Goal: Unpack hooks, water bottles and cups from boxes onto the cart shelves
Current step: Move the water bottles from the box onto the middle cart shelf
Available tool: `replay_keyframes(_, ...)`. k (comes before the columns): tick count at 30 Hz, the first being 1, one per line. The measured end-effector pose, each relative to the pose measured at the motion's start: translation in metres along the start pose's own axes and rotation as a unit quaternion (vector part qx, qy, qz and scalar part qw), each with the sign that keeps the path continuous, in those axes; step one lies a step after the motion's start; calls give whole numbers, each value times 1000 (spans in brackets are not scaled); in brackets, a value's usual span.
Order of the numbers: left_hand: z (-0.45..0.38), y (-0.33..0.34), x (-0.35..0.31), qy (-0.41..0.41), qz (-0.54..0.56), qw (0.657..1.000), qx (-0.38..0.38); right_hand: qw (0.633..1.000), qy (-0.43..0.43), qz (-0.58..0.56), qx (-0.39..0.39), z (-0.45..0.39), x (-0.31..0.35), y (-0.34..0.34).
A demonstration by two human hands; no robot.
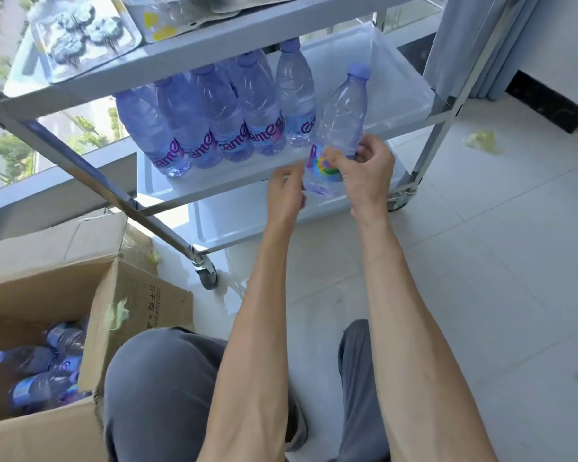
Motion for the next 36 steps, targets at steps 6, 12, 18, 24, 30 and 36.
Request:
replay_keyframes(6, -40, -44, -28, 124, -77, 943, -300, 988, -60, 52, -132, -36, -1, 14)
replay_keyframes(12, -62, -26, -36, 186, -132, 921, -316, 984, -108, 75, -123, -74, -3, 53)
replay_keyframes(18, -77, -17, -28, 190, -146, 904, -354, 983, -122, 98, -98, -111, -19, 64)
replay_keyframes(24, -87, -21, -19, 168, -166, 900, -365, 986, -110, 89, -93, -117, -23, 70)
replay_keyframes(30, -86, -20, -20, 157, -190, 894, -373, 977, -148, 106, -110, -95, -18, 61)
replay_keyframes(36, -86, -22, -19, 163, -210, 888, -374, 973, -181, 112, -85, -67, -26, 74)
Point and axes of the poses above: each hand's wrist, its own z-axis away from the middle knuckle, its own y-axis out of the palm, x = y × z, the point moved 5 cm from there along -z, towards the middle knuckle, and after that the axes turned 1 degree about y, right-handed, at the moved point
